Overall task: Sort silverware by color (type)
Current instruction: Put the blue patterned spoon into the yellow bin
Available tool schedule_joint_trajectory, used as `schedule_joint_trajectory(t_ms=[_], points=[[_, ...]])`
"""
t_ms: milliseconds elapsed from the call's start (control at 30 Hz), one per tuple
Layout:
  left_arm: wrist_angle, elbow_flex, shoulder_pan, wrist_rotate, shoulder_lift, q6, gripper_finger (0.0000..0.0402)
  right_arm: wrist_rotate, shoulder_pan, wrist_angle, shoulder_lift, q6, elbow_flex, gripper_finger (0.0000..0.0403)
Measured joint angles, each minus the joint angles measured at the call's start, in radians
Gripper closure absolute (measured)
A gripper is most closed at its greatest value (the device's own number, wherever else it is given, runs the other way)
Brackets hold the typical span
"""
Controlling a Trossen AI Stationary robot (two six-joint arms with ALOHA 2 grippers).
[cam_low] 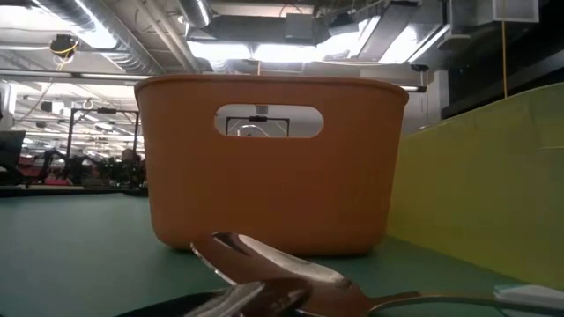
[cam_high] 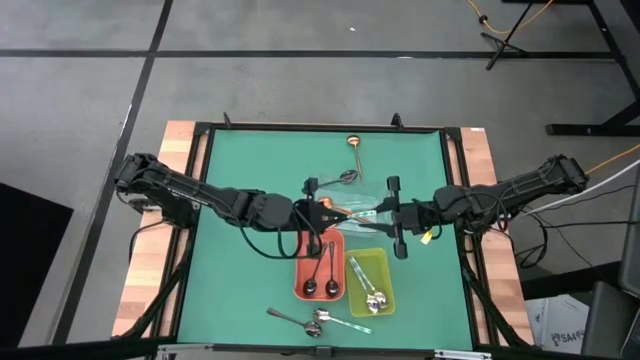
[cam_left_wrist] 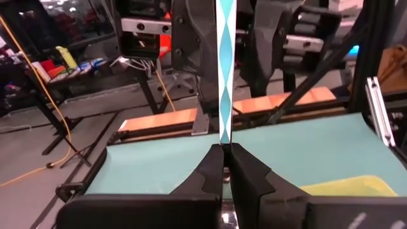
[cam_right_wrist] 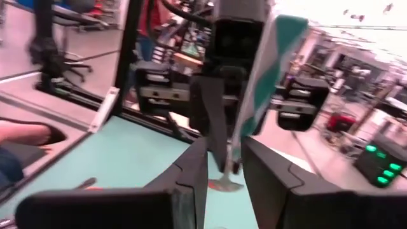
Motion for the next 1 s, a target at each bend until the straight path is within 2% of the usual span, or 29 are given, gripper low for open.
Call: schedule_joint_trajectory(t_ms=[200,533,667,1000], points=[[0.047,0.0,0.0,0.023,0.0,0.01,0.0395,0.069,-0.001,0.008,0.0,-0.003,0.0,0.031],[0.066,0.0,0.0,0.026,0.0,0.051,0.0395,0.042,0.0,0.036,0.018,-0.027,0.0,0.031],[0.066,0.0,0.0,0.026,0.0,0.051,0.0395,0.001,0.0,0.105,0.068,-0.029,0.0,0.031],[0.064,0.0,0.0,0.027,0.0,0.052,0.0395,0.007,0.0,0.238,0.145,-0.08,0.0,0.031]])
